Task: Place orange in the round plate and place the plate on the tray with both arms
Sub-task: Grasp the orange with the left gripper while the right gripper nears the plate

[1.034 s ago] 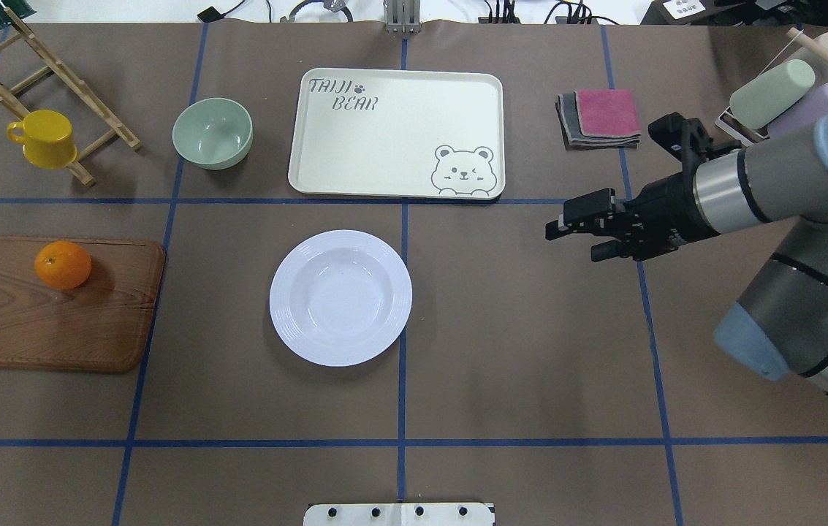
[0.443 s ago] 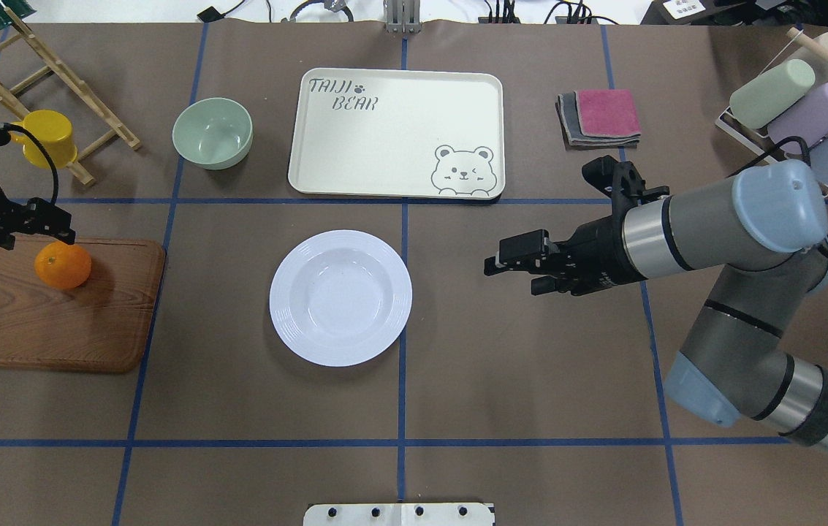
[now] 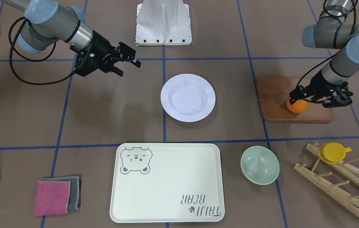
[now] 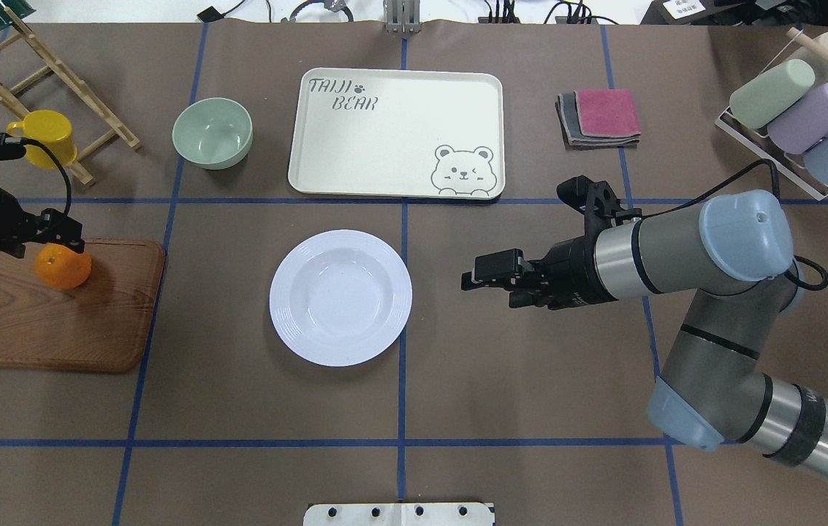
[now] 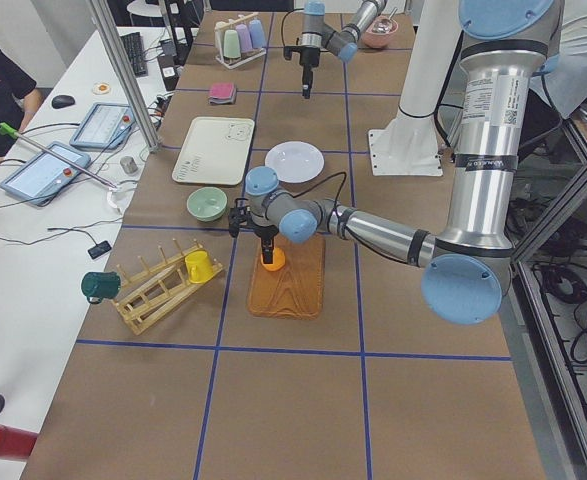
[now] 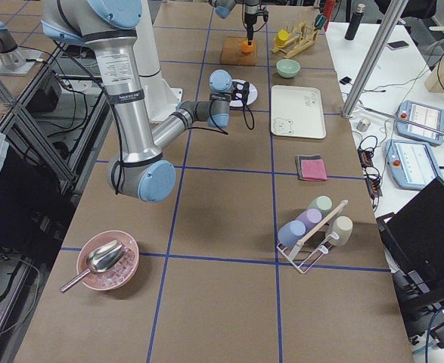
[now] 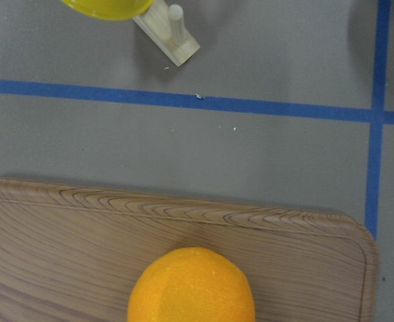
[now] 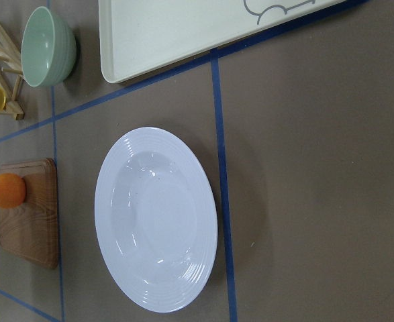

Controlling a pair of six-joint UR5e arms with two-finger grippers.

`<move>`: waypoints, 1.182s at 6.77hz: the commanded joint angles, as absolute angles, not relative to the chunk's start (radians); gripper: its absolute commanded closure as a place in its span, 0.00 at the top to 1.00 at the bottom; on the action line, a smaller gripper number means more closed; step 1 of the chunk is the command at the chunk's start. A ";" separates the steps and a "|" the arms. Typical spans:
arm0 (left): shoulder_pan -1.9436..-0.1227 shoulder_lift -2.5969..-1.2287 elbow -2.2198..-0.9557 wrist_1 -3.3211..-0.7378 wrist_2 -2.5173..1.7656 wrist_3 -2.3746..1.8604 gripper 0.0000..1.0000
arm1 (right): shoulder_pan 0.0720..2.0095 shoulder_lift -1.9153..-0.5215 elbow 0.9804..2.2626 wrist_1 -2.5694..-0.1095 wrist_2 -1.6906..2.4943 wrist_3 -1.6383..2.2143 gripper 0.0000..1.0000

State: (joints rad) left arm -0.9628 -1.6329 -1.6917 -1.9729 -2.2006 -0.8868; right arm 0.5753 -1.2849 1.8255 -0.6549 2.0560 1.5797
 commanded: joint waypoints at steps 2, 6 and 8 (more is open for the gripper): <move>-0.919 -1.646 -1.640 -2.029 -2.180 -0.952 0.98 | 0.560 -1.284 1.825 -0.655 2.040 1.580 1.00; -0.910 -1.664 -1.666 -2.020 -2.184 -1.000 0.80 | 0.552 -1.282 1.822 -0.649 2.023 1.572 1.00; -0.910 -1.783 -1.677 -1.950 -2.197 -1.078 0.80 | 0.543 -1.257 1.731 -0.482 1.920 1.581 1.00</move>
State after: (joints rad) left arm -0.9097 -1.7097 -1.6708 -1.9965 -2.1891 -1.0255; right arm 0.5496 -1.2724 1.7935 -0.5947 1.9848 1.5751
